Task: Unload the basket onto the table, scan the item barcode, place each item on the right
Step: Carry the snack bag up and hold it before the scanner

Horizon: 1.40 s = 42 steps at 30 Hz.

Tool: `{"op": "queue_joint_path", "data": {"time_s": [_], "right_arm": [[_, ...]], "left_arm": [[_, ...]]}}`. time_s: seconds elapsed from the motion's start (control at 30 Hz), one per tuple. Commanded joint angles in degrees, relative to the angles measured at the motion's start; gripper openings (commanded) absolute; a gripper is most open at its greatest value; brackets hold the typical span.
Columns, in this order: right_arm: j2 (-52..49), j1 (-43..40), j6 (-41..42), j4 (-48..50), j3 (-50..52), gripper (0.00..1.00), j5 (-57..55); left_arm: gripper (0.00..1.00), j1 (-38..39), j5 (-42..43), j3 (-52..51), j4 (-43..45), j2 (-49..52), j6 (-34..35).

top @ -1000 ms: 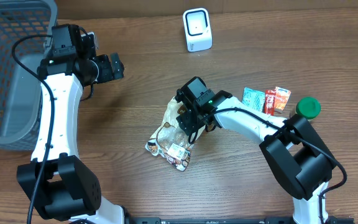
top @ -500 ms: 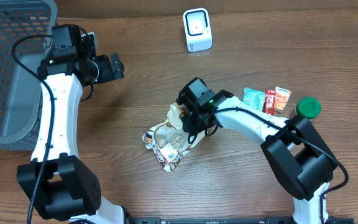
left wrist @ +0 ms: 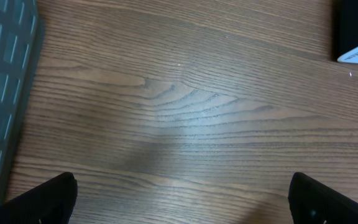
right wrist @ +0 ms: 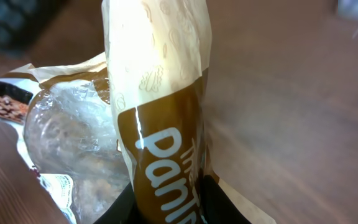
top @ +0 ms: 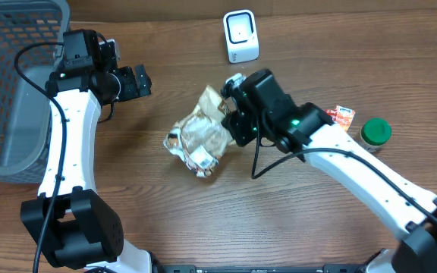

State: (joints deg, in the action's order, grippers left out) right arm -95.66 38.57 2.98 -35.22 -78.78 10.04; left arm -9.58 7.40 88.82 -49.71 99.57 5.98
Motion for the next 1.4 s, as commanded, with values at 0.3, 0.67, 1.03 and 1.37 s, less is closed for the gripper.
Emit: {"op": "queue_joint_path", "data": {"time_s": [0.3, 0.67, 1.03, 1.37], "right_arm": [[1.14, -2.12, -22.05, 18.95, -1.22, 0.04, -11.69], [-2.38, -5.49, -38.8, 43.89, -1.22, 0.04, -18.4], [-14.56, -9.92, -39.5, 73.42, -1.22, 0.04, -18.6], [-27.76, -14.49, -39.5, 84.37, -5.35, 0.04, -18.45]], "left_arm": [[1.0, -0.02, -0.35, 0.26, 0.07, 0.17, -0.22], [1.0, -0.04, -0.35, 0.26, 0.17, 0.17, -0.22], [1.0, -0.04, -0.35, 0.26, 0.22, 0.17, -0.22], [1.0, -0.04, -0.35, 0.26, 0.22, 0.17, -0.22]]}}
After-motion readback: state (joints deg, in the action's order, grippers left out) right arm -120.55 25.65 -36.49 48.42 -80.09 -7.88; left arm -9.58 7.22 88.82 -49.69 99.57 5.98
